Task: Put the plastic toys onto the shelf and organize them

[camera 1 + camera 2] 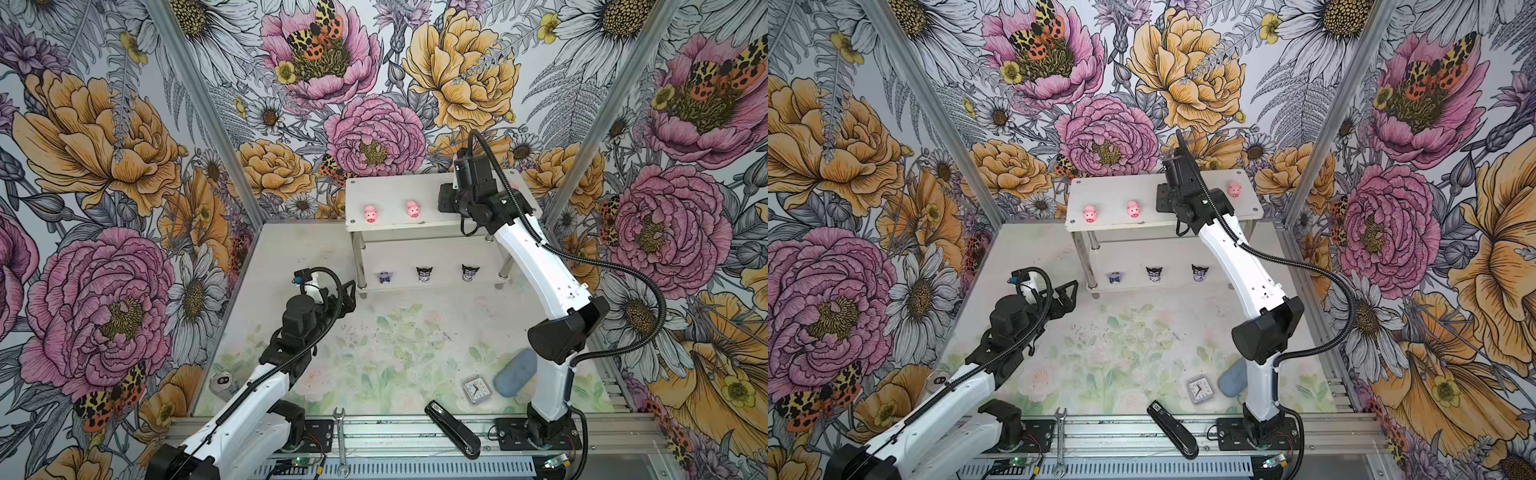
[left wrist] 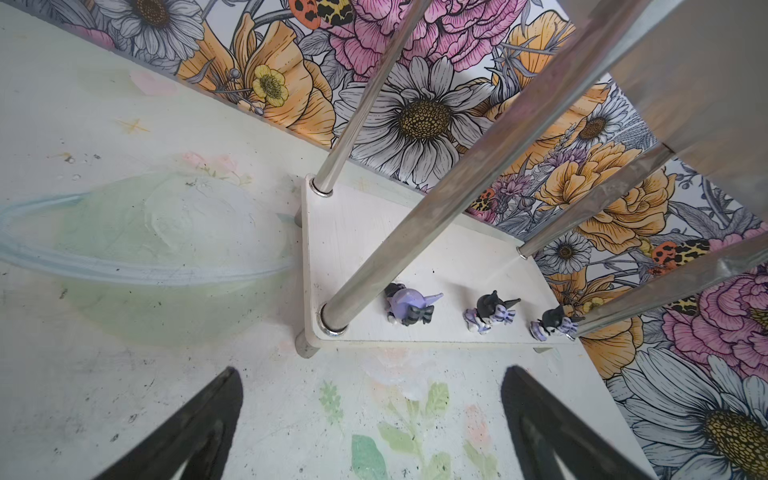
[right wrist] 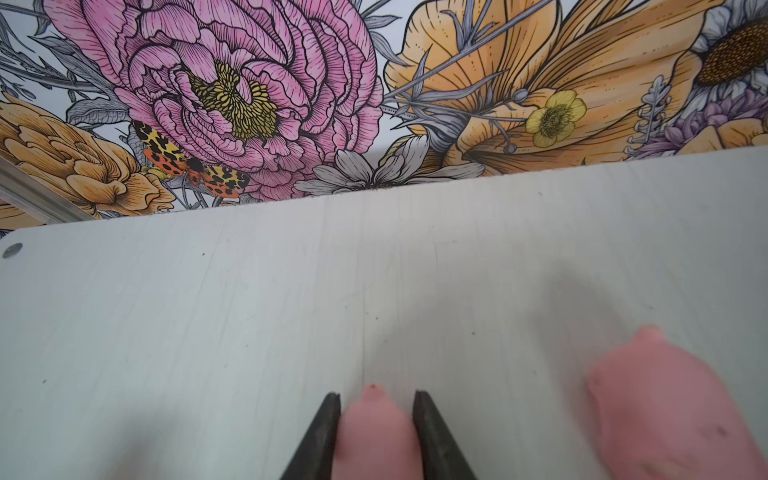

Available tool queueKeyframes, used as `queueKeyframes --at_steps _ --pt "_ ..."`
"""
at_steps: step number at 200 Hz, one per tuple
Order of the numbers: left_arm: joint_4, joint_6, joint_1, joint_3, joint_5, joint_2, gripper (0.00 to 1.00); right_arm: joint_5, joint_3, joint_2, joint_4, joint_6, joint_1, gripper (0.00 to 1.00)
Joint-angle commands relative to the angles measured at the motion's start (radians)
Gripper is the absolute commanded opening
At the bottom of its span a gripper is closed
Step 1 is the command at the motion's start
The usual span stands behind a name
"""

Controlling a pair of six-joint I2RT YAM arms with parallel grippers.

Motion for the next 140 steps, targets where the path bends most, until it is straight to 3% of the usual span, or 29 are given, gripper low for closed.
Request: queueKeyframes --at_steps 1,140 --pt "0.033 -0.007 0.011 0.005 0.016 -0.016 0.98 0.004 -0.036 -0.041 -0.025 0.005 0.015 0.28" --pt "0.016 -0.017 -0.002 -0.003 0.013 -0.048 0.99 0.102 -0.191 -0.169 -0.022 0.025 0.076 0.28"
